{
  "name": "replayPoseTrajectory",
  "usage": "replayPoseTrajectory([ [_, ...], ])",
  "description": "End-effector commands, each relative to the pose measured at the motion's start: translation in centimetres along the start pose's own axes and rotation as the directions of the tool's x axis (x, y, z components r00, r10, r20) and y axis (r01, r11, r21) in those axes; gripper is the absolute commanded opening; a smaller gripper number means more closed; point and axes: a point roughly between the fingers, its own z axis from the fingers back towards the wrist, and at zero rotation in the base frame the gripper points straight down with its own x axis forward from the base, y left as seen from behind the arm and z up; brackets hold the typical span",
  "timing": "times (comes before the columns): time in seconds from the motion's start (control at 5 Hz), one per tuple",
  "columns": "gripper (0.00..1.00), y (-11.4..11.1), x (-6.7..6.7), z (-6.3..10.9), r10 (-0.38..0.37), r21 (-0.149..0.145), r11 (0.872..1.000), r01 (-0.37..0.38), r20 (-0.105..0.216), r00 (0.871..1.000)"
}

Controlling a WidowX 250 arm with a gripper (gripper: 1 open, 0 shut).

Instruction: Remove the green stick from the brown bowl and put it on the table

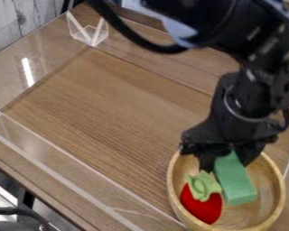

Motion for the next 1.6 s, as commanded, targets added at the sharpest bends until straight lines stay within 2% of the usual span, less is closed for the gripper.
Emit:
replayPoseTrajectory([
  [0.0, 0.00, -0.2, 1.1, 2.0, 0.023, -0.057, 0.998, -0.023, 0.005, 1.000],
  [1.4, 0.00, 1.0, 1.8, 1.9, 0.057, -0.028, 0.998, -0.058, -0.025, 0.998],
])
